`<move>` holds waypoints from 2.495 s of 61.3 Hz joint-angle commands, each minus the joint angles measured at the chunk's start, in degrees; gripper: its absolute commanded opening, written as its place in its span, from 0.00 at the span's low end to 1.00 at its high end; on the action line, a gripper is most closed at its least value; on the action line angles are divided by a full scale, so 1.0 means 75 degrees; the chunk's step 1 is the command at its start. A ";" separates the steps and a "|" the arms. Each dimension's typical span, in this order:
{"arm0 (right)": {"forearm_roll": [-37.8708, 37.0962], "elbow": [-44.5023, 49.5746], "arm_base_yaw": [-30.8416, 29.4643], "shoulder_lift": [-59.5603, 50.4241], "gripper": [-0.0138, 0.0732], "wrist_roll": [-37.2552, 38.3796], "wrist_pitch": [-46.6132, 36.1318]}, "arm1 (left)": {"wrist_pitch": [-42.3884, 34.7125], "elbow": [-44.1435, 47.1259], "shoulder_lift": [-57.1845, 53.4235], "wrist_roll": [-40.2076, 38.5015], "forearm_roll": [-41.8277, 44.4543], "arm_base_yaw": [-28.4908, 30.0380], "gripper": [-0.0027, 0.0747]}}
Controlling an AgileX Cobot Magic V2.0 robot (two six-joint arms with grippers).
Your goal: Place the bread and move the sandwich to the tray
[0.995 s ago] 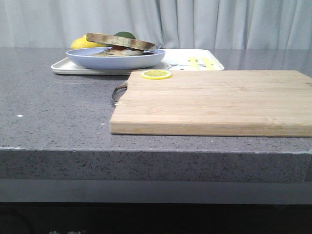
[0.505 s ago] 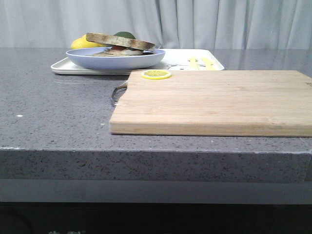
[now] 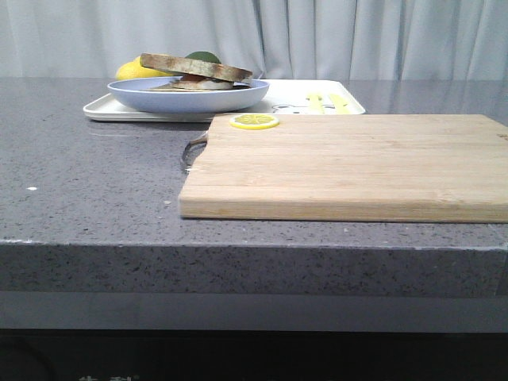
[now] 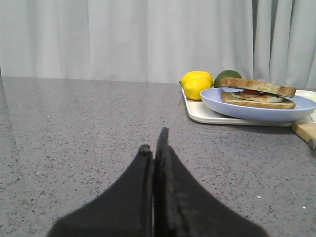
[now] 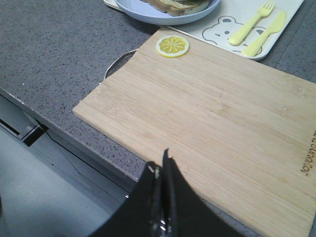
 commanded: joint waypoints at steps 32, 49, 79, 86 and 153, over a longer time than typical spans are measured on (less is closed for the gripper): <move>-0.0069 -0.0042 -0.0153 -0.0198 0.03 -0.0060 -0.0585 | -0.0631 0.0020 -0.0180 -0.0088 -0.0069 0.0013 0.01; 0.0017 0.1976 -0.2178 -0.1622 0.03 -0.0060 -0.3207 | -0.0631 0.0020 -0.0167 -0.0088 -0.0069 0.0013 0.01; 0.0507 0.5510 -0.3913 -0.4669 0.03 -0.0060 -0.5308 | -0.0631 0.0020 -0.0167 -0.0088 -0.0069 0.0013 0.01; 0.0507 0.6052 -0.3913 -0.4972 0.03 -0.0060 -0.6046 | -0.0631 0.0020 -0.0167 -0.0088 -0.0069 0.0013 0.01; 0.0516 0.6425 -0.3913 -0.5078 0.03 -0.0060 -0.6329 | -0.0631 0.0020 -0.0153 -0.0088 -0.0069 0.0013 0.01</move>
